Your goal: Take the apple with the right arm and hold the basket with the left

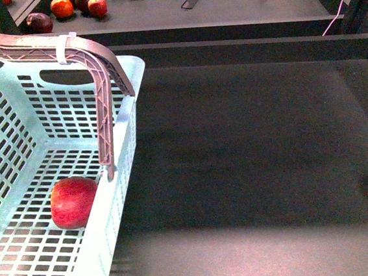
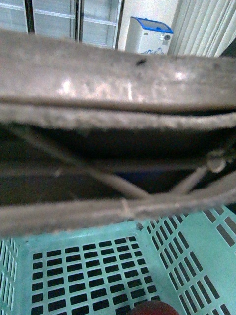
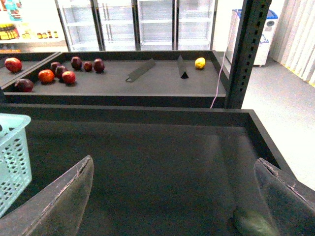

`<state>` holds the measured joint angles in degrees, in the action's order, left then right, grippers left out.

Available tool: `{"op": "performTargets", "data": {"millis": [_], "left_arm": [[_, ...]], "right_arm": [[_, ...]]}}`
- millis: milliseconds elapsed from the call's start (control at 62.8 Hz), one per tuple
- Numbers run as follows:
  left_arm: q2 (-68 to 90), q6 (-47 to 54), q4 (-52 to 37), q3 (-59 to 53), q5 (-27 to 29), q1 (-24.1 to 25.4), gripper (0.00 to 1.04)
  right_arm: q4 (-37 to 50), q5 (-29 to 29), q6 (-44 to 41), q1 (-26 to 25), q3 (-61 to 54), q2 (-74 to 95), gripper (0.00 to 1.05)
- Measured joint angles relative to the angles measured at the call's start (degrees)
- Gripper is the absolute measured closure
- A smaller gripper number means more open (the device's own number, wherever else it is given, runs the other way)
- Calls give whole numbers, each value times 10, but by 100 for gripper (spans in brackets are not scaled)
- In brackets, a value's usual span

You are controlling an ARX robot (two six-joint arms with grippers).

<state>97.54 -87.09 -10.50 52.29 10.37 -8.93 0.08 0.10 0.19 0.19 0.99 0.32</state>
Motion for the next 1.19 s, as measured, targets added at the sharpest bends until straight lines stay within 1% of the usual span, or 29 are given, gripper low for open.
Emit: {"op": "performTargets", "data": {"millis": [191,335,542,733,749,781,796,828,876,908,1035,1067,1163,1195], "left_arm": [[27,12,-3,0,-12,18,90],[46,7,-28,-5,-16,27,90],[48,-7,-54,-30,-19,30,90],[35,-17,-56,-66,-20,32,90],[34,-18,-56,-66,-21,33,89],[32,-17,-52,-68,-20,34,82],[31,-15,-48,-70,-21,35,77],[31,-14,-45,-71,-21,36,73],[28,-12,-38,-73,-21,36,64],[25,-10,-35,-73,-21,36,61],[-2,-7,-13,-73,-20,36,39],[-8,-7,-9,-73,-18,36,36],[-37,-7,16,-71,-12,33,20],[-51,-6,30,-70,-10,30,13]], "right_arm": [[0,0,0,0,0,0,9],[0,0,0,0,0,0,9],[0,0,0,0,0,0,9],[0,0,0,0,0,0,9],[0,0,0,0,0,0,9],[0,0,0,0,0,0,9],[0,0,0,0,0,0,9],[0,0,0,0,0,0,9],[0,0,0,0,0,0,9],[0,0,0,0,0,0,9],[0,0,0,0,0,0,9],[0,0,0,0,0,0,9],[0,0,0,0,0,0,9],[0,0,0,0,0,0,9]]}}
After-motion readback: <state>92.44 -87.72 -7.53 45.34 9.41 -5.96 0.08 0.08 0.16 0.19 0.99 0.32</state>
